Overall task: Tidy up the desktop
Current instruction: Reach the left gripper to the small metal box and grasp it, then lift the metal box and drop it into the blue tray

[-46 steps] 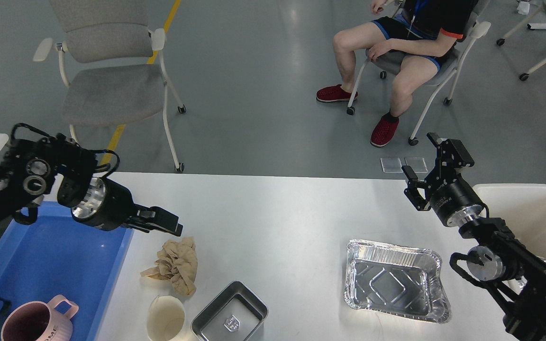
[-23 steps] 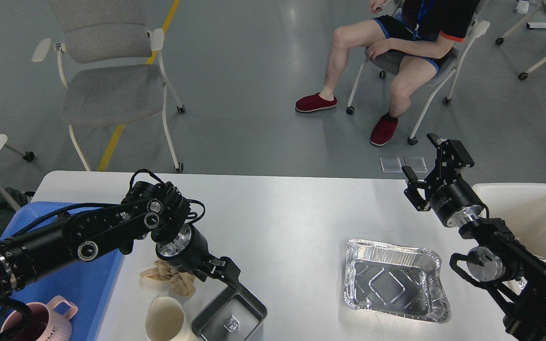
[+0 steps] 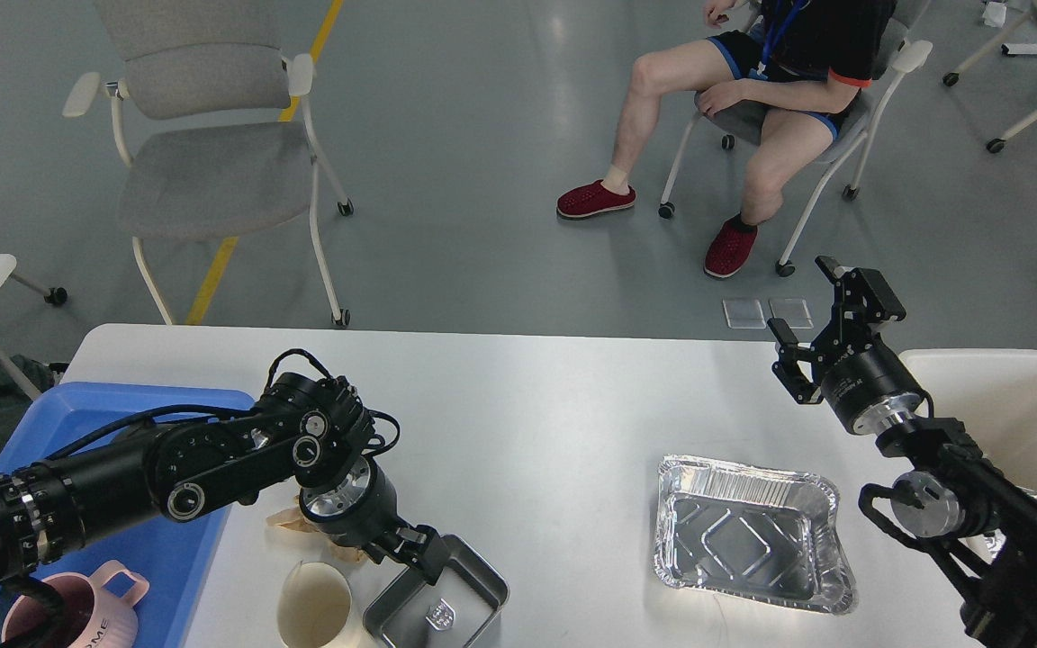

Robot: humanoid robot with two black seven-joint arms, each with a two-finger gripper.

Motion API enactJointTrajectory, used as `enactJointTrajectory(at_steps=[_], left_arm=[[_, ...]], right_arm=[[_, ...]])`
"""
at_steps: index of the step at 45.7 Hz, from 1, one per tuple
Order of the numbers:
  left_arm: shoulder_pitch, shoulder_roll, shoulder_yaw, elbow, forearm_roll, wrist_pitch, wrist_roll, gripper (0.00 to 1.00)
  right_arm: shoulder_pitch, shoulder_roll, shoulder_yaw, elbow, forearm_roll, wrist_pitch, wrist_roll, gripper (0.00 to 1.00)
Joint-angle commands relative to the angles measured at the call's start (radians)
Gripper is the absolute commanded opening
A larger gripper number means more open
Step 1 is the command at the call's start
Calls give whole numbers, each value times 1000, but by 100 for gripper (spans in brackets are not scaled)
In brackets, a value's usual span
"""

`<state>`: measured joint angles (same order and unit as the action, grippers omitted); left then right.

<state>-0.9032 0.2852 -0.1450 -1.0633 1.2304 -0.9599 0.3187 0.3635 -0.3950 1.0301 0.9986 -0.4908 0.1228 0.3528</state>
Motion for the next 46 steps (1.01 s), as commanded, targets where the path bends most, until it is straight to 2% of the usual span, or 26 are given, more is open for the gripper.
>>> enactJointTrajectory(at_steps=[1, 12, 19, 35, 46], left_arm=[[23, -27, 1, 37, 26, 6, -1, 46], [24, -61, 1, 88, 27, 23, -1, 23], [24, -61, 2, 88, 27, 26, -1, 2], [9, -67, -13, 88, 50, 82, -7, 0], [-169, -72, -106, 72, 14, 44, -7, 0]], right_arm=[[-1, -4, 1, 0, 0, 0, 0, 100], [-1, -4, 1, 0, 0, 0, 0, 100], [-1, -8, 1, 0, 0, 0, 0, 100], [-1, -8, 1, 2, 0, -3, 0, 100], [0, -8, -1, 5, 0, -6, 0, 100]])
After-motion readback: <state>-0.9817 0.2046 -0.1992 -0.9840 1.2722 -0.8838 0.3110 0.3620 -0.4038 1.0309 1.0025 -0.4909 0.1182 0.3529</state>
